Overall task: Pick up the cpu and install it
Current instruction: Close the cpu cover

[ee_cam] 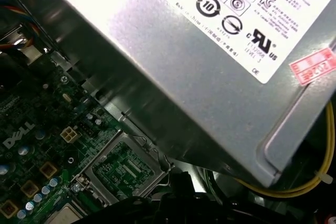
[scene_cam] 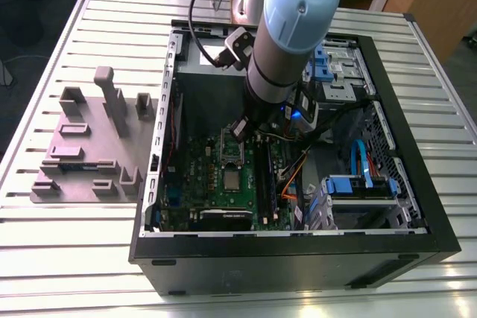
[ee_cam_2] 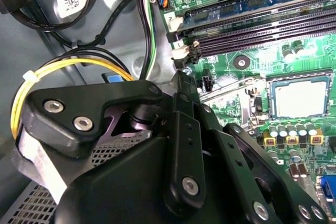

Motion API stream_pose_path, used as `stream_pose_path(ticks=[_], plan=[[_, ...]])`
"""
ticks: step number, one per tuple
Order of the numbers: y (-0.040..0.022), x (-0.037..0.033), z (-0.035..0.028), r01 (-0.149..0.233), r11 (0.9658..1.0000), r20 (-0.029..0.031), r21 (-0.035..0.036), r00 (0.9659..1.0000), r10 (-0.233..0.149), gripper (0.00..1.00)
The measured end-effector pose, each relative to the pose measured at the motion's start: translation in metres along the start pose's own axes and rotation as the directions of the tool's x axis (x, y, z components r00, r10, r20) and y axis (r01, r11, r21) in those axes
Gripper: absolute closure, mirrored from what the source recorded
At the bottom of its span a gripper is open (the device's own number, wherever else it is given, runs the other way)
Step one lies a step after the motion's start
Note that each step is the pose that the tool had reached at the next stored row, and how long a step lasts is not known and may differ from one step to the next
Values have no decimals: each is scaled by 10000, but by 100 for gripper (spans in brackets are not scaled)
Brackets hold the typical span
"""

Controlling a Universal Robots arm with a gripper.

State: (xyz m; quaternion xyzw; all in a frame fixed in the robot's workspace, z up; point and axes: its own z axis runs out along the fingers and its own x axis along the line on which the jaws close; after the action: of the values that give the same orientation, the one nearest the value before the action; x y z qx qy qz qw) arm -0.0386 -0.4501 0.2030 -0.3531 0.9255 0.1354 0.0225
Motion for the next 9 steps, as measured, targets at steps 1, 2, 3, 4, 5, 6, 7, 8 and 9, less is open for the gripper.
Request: stream_pose_path(ticks=[1,2,3,4,5,6,7,8,9], plan=[[1,-1,-4,0,10000,0,0,10000,0,90],[2,-1,-9,-3,10000,-4,0,10000,3,90],[4,-2,-15,-8,10000,-8,0,10000,8,90],[5,-3,-21,-12,10000,-13,-2,10000,12,90],[7,-4,-28,-16,10000,-17,-4,10000,16,90],[9,-5,-35,-19,10000,-19,-6,10000,19,90],[11,-6,-45,-23,10000,-22,-8,10000,23,90],[13,-7,-53,-27,10000,-27,-13,10000,27,90],[15,-8,-60,-31,10000,-31,-16,10000,31,90]])
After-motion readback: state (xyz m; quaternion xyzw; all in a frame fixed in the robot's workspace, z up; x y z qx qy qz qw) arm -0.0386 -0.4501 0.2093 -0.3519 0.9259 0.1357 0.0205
